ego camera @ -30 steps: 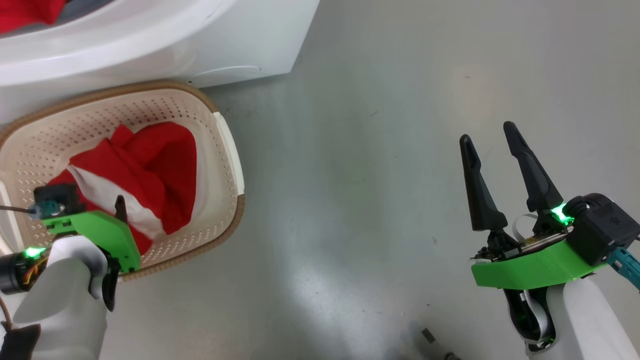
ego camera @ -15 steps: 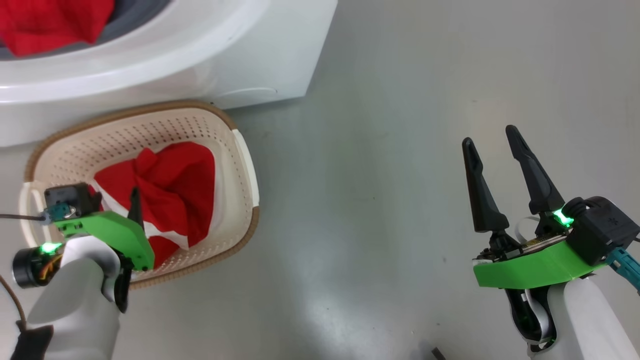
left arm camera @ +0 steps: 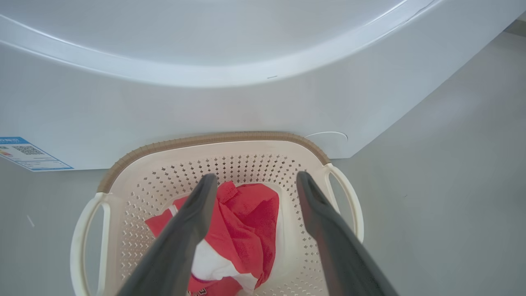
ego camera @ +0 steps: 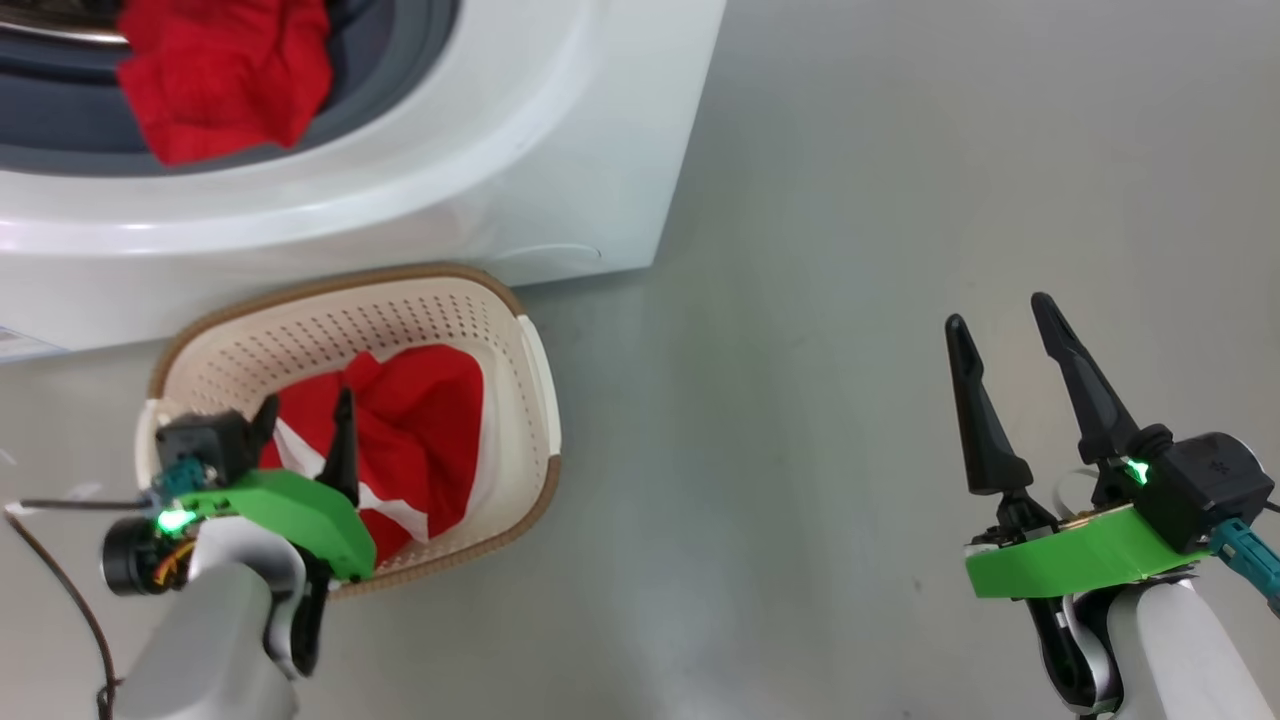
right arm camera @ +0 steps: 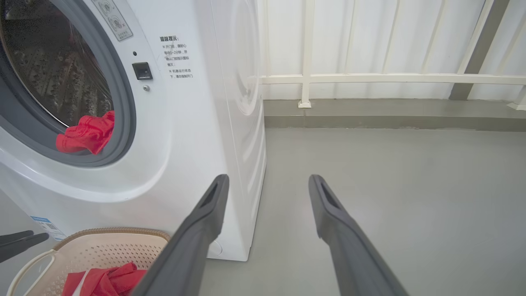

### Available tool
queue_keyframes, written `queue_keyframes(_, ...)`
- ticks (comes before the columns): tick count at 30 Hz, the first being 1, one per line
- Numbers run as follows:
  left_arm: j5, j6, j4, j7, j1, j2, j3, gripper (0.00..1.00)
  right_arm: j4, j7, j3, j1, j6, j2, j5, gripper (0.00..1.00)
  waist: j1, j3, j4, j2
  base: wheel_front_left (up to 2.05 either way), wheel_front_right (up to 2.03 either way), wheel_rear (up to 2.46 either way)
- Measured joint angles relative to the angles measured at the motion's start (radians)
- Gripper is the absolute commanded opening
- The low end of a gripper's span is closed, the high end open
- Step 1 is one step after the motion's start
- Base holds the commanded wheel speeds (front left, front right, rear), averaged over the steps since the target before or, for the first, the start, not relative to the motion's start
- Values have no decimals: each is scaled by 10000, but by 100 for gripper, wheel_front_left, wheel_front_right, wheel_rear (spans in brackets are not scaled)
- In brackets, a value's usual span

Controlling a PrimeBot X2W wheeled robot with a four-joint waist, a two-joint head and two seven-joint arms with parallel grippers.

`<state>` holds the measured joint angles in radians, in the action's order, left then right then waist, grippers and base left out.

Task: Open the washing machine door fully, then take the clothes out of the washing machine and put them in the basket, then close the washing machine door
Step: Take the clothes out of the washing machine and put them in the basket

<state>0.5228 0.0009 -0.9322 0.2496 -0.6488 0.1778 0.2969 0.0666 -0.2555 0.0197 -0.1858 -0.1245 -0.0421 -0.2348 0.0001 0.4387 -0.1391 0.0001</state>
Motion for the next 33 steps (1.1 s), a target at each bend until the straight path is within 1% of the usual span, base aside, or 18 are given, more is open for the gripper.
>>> queue_keyframes(2, -117, 86, 640, 0, 404, -6, -79, 100, 84, 0, -48, 17, 0, -2, 61, 100, -1, -183, 71, 0, 0, 0, 0)
queue_keyframes(4, -151, 127, 913, 0, 593, -8, -104, 100, 119, 0, -59, 18, 0, -2, 100, 100, 0, -274, 104, 0, 0, 0, 0)
queue_keyframes(11, -573, 454, 3196, 0, 1925, -27, -619, 100, 629, 0, -134, 337, 0, -2, 437, 100, -1, -941, 309, 0, 0, 0, 0)
queue_keyframes(14, -662, 481, 3668, -2, 2560, -33, -738, 100, 805, 0, -150, 395, 0, 0, 451, 100, 0, -1245, 379, 0, 0, 0, 0)
queue_keyframes(16, -757, 617, 4063, -2, 2942, -36, -819, 100, 894, 2, -190, 421, 0, 0, 491, 100, 0, -1454, 421, 0, 0, 0, 0)
queue_keyframes(21, -1022, 725, 5279, 0, 3695, -111, -1087, 100, 1053, 2, -389, 850, 0, -2, 583, 100, 0, -1995, 528, -1, 0, 0, 0)
queue_keyframes(27, -1367, 849, 6347, 0, 4698, -144, -1313, 100, 982, 2, -428, 1275, 0, 10, 727, 100, 0, -2653, 647, -1, 0, 0, 0)
queue_keyframes(33, -1630, 972, 7392, 0, 5402, -171, -1565, 100, 558, 2, -541, 1735, 0, 25, 882, 100, -1, -3155, 735, 0, 0, 0, 0)
